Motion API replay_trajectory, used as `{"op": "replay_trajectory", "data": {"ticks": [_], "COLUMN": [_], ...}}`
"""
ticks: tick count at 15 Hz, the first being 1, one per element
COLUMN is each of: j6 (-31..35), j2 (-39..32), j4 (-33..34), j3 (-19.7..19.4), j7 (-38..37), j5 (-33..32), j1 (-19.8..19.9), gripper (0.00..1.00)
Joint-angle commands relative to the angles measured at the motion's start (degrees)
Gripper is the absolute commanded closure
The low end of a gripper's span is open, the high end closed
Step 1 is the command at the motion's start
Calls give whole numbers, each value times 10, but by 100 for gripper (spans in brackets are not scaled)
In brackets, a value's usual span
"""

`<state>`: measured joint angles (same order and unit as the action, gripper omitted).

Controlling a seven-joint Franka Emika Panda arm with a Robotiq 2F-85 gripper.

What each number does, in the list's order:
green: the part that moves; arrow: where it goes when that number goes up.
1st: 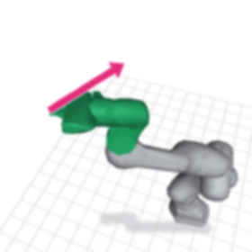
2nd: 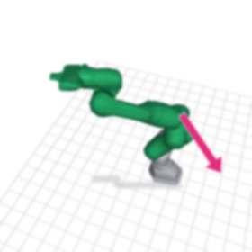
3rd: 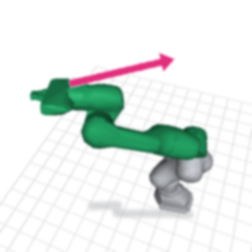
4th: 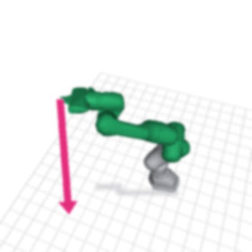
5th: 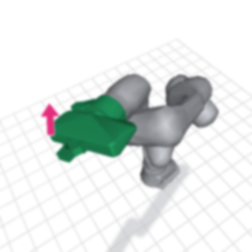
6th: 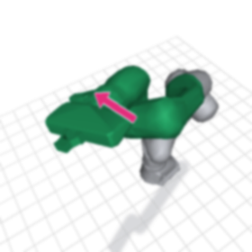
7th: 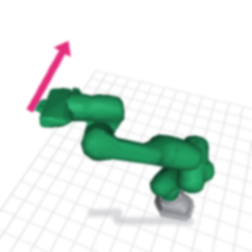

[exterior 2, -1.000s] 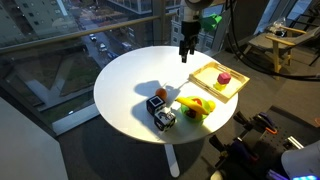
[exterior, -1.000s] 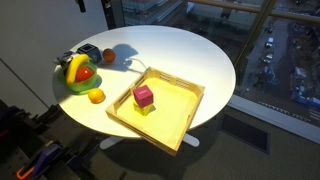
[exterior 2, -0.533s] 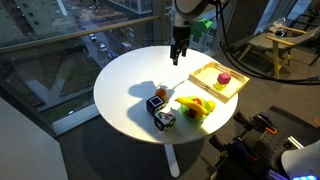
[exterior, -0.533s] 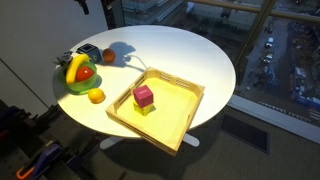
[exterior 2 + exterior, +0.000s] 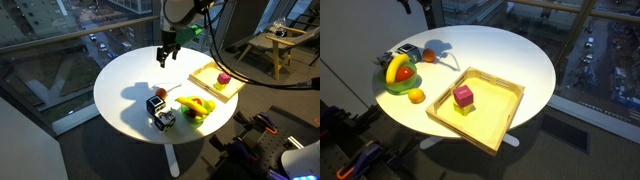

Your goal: Move a black and white cube from the table to the tray

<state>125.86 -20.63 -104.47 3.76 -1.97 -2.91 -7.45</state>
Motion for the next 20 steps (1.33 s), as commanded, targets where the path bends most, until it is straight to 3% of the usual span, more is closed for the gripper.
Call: {"op": "replay_trajectory", "data": {"ticks": [1,10,20], "j6": [12,57,51], "j2": [-22,-38,-50], "j4": [29,14,12], "j3": [2,11,12], "j7": [-48,-65,-55], "j5": [1,2,0], "j1": [-11,-31,-37], "gripper": [0,0,0]}}
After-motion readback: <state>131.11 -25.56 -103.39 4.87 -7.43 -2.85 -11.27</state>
